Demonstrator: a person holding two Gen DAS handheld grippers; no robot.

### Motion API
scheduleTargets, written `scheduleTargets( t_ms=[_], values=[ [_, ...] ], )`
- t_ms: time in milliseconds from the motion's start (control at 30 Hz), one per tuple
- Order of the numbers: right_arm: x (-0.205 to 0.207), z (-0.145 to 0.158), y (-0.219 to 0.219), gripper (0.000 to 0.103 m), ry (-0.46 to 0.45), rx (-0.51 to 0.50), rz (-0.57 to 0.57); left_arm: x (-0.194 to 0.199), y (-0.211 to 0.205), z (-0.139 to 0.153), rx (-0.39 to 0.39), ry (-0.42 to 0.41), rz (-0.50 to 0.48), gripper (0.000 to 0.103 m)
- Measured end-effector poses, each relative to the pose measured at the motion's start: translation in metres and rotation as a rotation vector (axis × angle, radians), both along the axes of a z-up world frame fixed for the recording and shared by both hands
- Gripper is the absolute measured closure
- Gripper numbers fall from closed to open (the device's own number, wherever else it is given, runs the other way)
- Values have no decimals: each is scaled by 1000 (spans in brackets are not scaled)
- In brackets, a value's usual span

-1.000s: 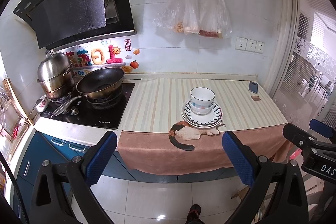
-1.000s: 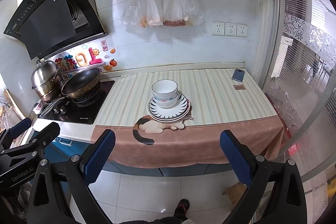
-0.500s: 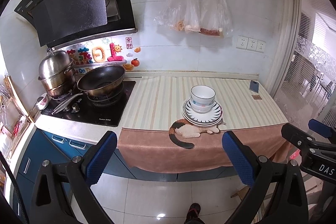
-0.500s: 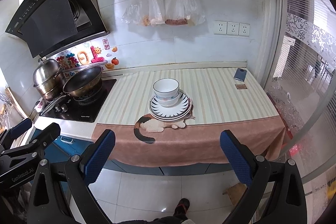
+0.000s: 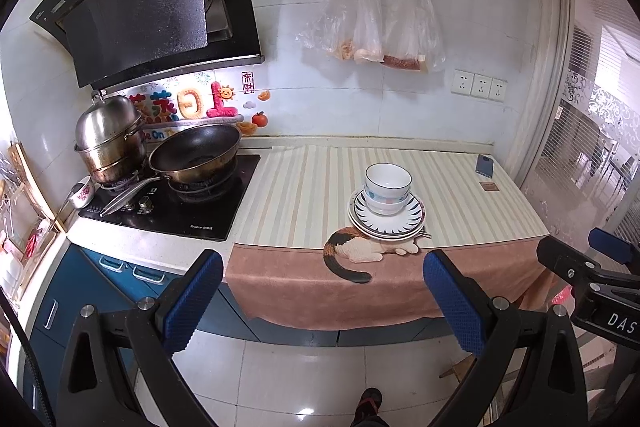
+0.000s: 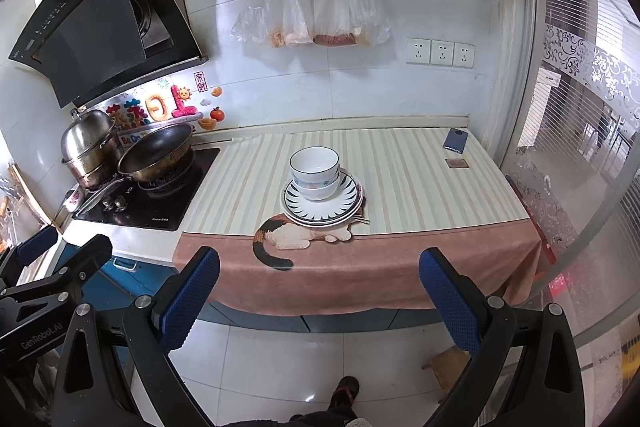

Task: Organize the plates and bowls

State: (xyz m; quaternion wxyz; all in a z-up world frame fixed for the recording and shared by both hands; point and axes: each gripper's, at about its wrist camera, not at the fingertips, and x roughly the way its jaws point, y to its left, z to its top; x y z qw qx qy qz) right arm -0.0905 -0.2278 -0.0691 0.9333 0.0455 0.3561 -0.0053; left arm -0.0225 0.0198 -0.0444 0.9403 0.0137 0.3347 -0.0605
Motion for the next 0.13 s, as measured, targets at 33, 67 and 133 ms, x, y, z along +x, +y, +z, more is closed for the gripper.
scheduleTargets(
  t_ms=[33,67,133],
  values=[
    [0,0,1,1,1,0,1,0,0,0,-2,0,-2,0],
    [-1,0,1,1,1,0,0,0,0,0,-1,1,-4,0],
    [-1,0,1,1,-1,0,0,1,2,-1,-1,2,-7,0]
  ],
)
